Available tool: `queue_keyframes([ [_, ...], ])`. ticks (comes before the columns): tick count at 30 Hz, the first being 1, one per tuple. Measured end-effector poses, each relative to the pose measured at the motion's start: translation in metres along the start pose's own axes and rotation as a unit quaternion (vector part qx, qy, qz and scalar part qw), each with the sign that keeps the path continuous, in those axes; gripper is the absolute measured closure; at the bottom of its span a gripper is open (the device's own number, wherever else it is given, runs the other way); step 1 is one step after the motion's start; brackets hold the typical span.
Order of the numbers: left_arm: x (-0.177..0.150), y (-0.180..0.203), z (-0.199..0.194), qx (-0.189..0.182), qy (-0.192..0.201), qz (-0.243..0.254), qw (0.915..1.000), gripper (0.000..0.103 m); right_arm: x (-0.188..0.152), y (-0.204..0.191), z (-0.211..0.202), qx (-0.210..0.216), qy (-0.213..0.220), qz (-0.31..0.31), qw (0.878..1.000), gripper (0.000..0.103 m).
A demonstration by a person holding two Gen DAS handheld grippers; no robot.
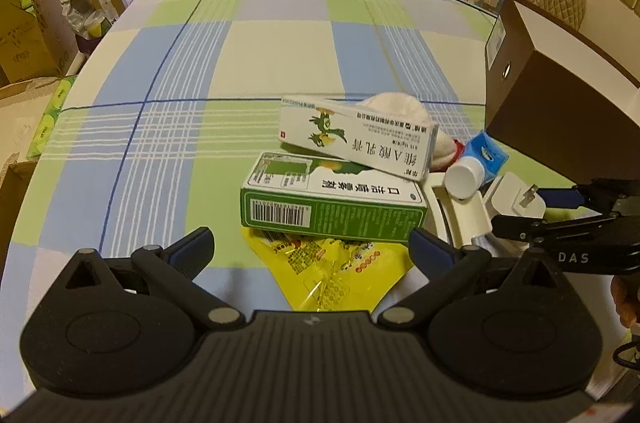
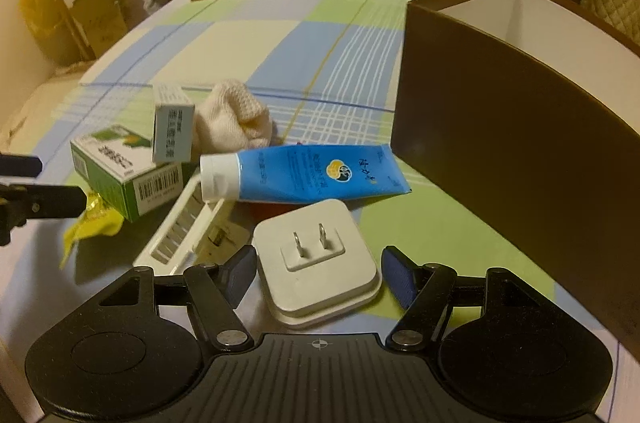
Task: Organize objects
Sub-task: 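Grasp the white plug adapter with the right tool while the left tool grasps the yellow packet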
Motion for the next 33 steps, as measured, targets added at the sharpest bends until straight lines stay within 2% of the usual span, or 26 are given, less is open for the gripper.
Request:
queue_keyframes([
  [13, 0.004, 0.01, 0.035, -0.013, -0.044, -0.014, 0.9989, 0.001, 0.002, 0.001, 0.003, -0.001, 0.006, -0.014, 1.0, 0.039],
  [16, 0.005, 0.009, 0.042, 0.002, -0.049, -0.01, 0.9988, 0.001, 0.001, 0.001, 0.002, -0.001, 0.005, -0.016, 1.0, 0.039],
  [20, 0.004, -0.008, 0.039, 0.021, -0.049, -0.021, 0.9983, 0.009, 0.001, 0.004, 0.001, 0.001, 0.003, -0.011, 1.0, 0.039],
  [26, 0.002, -0.038, 0.029, 0.034, -0.052, -0.045, 0.997, 0.01, 0.001, 0.008, 0.0, -0.003, -0.007, -0.007, 1.0, 0.039],
  [28, 0.005, -0.038, 0.03, 0.035, -0.05, -0.041, 0.9973, 0.01, 0.002, 0.009, 0.0, -0.007, -0.011, -0.006, 1.0, 0.039],
  [33, 0.014, -0.028, 0.041, 0.057, -0.047, 0.008, 0.9972, 0.01, 0.001, 0.008, 0.0, -0.009, -0.01, -0.009, 1.0, 0.039],
])
Point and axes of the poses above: each gripper's, at about its wrist camera, not at the fingertips, and z roughly the way its jaws point, y to its right, x to its top, the point moved 4 cm from there along z, roughly the way its jaws point, and after that the axes turned 12 degrees about -y, right-handed, at the moved point
